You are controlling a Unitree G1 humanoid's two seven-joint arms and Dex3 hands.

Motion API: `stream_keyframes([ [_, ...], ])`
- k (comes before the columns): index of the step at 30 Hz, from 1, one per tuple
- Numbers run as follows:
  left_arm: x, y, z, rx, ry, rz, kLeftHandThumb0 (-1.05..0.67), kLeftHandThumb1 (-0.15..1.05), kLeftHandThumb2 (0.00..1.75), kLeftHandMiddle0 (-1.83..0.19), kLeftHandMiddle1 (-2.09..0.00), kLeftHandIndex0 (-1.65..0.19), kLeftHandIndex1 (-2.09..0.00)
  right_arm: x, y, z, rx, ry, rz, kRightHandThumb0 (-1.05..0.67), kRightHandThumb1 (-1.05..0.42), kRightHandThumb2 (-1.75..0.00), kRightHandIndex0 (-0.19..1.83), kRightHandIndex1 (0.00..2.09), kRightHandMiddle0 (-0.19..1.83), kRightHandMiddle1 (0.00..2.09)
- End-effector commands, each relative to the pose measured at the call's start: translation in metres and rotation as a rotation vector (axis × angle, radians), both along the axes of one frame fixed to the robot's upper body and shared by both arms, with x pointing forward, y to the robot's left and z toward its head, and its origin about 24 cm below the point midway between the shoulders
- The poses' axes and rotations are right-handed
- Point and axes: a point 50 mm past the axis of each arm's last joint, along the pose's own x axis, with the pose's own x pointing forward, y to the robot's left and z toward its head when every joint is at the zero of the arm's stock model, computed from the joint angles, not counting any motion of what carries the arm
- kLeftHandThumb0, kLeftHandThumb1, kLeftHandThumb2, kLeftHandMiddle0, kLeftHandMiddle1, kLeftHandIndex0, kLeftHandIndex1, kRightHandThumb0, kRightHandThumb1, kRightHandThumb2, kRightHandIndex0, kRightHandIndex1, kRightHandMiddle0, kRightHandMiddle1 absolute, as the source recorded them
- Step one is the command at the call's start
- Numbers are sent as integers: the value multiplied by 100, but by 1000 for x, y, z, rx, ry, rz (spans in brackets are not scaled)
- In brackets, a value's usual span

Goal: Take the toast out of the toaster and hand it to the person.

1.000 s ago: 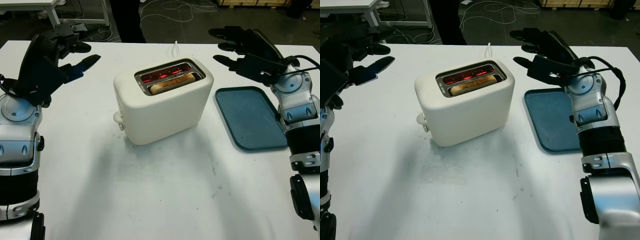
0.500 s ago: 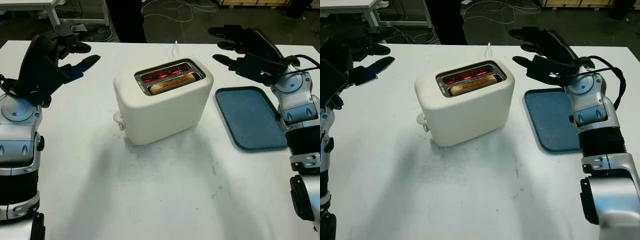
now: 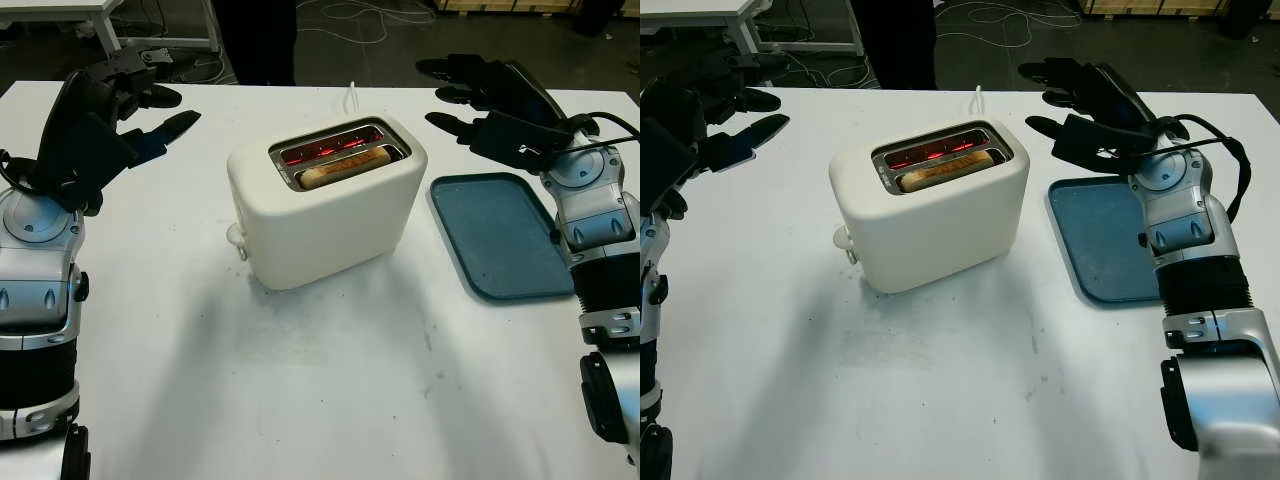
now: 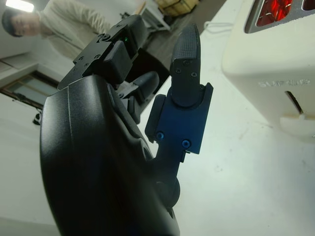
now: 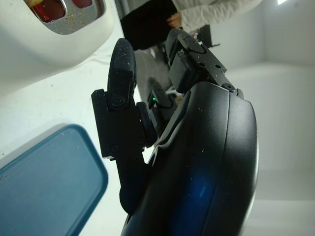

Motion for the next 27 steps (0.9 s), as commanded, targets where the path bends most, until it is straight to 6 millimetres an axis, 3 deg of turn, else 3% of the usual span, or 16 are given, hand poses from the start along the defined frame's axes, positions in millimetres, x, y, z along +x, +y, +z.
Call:
stream_keyframes([
  [1,1,-1,4,15,-10,-13,-47,92,26,-17,-100,-47,-29,-1,1,0,11,-1,1,-41,-92,-38,55,1,43,0],
  [27,1,-1,0,-12,16,2,-47,92,25,-17,-99,-43,-35,-1,2,-1,4,3,6,-40,-92,-40,52,0,43,0],
])
